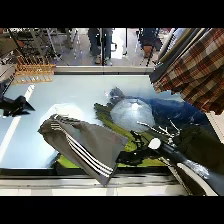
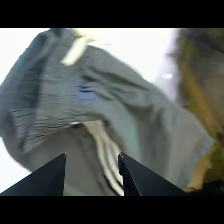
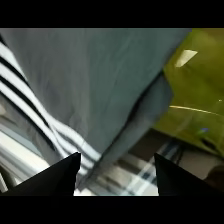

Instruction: Fold the clothes and pants, and hang the long-sleeved shirts on hangers.

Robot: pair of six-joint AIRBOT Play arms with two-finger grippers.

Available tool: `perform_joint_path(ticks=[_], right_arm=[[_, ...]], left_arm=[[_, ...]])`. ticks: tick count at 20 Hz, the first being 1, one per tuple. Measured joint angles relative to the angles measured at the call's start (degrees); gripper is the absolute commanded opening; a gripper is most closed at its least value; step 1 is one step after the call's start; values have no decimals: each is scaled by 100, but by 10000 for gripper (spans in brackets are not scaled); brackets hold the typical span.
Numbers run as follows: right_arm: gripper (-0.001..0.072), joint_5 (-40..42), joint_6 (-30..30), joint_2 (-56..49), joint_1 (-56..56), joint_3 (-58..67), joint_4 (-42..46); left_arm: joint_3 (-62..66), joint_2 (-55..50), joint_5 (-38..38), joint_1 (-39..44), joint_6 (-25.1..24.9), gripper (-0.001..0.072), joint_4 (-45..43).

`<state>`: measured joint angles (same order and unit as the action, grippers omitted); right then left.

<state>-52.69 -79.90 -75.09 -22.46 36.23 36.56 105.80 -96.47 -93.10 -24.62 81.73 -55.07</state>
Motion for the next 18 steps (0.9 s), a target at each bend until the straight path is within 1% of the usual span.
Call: perform_joint_path(ticks=[1, 2, 3, 4, 5, 6, 8, 9, 10, 12, 13, 16, 18], right_arm=[[368, 96, 105, -225, -122, 74, -273], [79, 278, 205, -463, -280, 184, -461], [13, 466, 267, -662, -404, 306, -501], [12, 699, 291, -804, -492, 468, -505], [11, 887, 227, -866, -518, 625, -326], [11, 1051, -39, -870, -476, 798, 127], [10, 1156, -763, -730, -190, 1093, 1537], [10, 1056, -1060, -590, 39, 1213, 2238], [9, 927, -1231, -448, 280, 1294, 2787], [9, 688, -1314, -170, 828, 1403, 3646], [9, 584, -1307, -42, 1093, 1451, 3930], [9, 219, -1091, 195, 1530, 1764, 4280], [9, -7, -1003, 267, 1504, 2201, 4310]], left_arm=[[17, 74, -55, 50, -55, 140, 192], [26, 125, -105, 120, -114, 112, 361], [26, 164, -164, 223, -175, 32, 485], [2, 190, -186, 345, -212, 10, 570], [-50, 210, -190, 483, -264, 10, 608], [-142, 221, -188, 658, -315, 10, 608], [-435, 223, -101, 1073, -407, 10, 494], [-629, 210, 2, 1283, -450, 10, 367], [-857, 181, 140, 1495, -476, 10, 225], [-1364, 61, 516, 1915, -544, 11, 0], [-1593, -46, 748, 2118, -595, 10, -72], [-1980, -507, 1353, 2625, -686, 10, -199], [-2085, -831, 1434, 2883, -721, 10, -238]])
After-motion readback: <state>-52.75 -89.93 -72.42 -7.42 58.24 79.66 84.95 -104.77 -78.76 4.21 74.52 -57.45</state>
